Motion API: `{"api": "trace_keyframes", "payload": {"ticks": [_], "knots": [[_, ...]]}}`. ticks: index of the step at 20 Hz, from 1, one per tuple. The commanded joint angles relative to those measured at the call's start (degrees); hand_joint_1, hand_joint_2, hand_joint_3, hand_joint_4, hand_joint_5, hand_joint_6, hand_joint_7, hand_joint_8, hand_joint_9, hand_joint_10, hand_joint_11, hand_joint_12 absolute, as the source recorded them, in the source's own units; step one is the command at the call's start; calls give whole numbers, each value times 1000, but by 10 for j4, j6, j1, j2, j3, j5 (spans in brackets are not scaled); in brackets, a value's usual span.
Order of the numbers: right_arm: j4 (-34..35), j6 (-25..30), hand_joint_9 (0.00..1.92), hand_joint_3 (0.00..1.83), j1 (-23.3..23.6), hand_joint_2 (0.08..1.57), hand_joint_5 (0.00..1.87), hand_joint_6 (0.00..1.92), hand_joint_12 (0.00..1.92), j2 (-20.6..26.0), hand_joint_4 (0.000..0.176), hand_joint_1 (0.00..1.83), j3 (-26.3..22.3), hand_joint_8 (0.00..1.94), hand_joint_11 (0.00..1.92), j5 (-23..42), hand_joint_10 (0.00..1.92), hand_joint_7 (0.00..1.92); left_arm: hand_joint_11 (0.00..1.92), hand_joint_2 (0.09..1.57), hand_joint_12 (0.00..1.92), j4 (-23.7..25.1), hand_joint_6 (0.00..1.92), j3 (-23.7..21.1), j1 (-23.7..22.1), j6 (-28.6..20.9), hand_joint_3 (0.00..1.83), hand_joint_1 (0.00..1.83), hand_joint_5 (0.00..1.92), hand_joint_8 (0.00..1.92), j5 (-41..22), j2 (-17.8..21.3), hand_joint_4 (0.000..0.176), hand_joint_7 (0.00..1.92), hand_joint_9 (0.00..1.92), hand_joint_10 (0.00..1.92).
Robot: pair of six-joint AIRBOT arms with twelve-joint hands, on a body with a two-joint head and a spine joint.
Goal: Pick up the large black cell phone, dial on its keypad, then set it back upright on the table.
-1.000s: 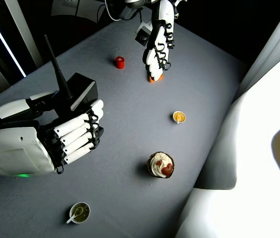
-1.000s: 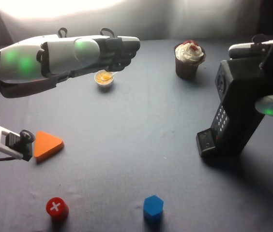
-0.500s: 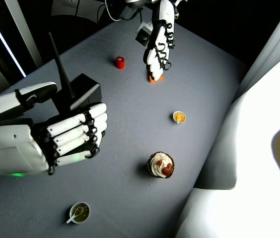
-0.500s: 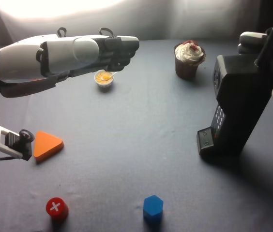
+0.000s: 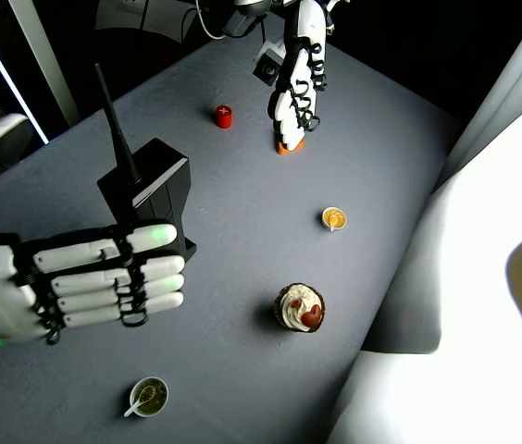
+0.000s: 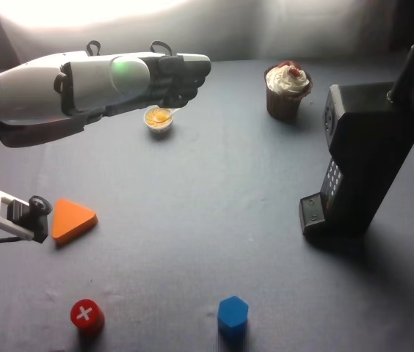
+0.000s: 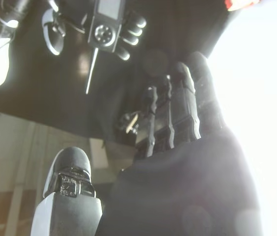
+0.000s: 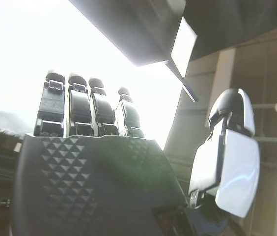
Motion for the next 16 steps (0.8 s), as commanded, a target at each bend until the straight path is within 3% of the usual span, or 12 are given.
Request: {"api": "trace_keyframes", "payload": {"ticks": [1,5,8,10,13,16], "knots": [[26,5,0,0,-12,842,0,0,0,11,141,243,-4,0,0,87,0,0,0,1171,410,-35,2,0,-11,-6,0,0,175,3,-57,2,1,164,162,3],[116,-2,0,0,-128,846,0,0,0,46,147,214,-65,0,0,143,0,0,0,1166,321,-35,0,-5,-9,-6,0,0,147,0,-56,3,4,142,133,5],[174,-2,0,0,-210,867,0,0,0,61,135,170,-114,0,0,199,0,0,0,1170,320,-35,3,-4,-9,-6,0,0,165,4,-56,3,3,164,149,7],[219,-7,0,3,-274,872,0,0,4,78,138,151,-174,0,10,222,0,0,0,1169,254,-35,0,-1,-9,-6,0,0,149,2,-56,3,7,145,127,3],[310,-10,0,5,-319,880,0,0,13,95,142,155,-247,0,27,222,0,0,0,1172,204,-35,0,-1,-11,-6,0,0,143,4,-56,3,11,134,111,3],[350,-10,0,12,-359,902,0,0,29,108,150,168,-307,0,53,222,0,0,0,1163,346,-35,0,-7,-11,-6,0,0,165,5,-56,3,6,196,167,6]]}}
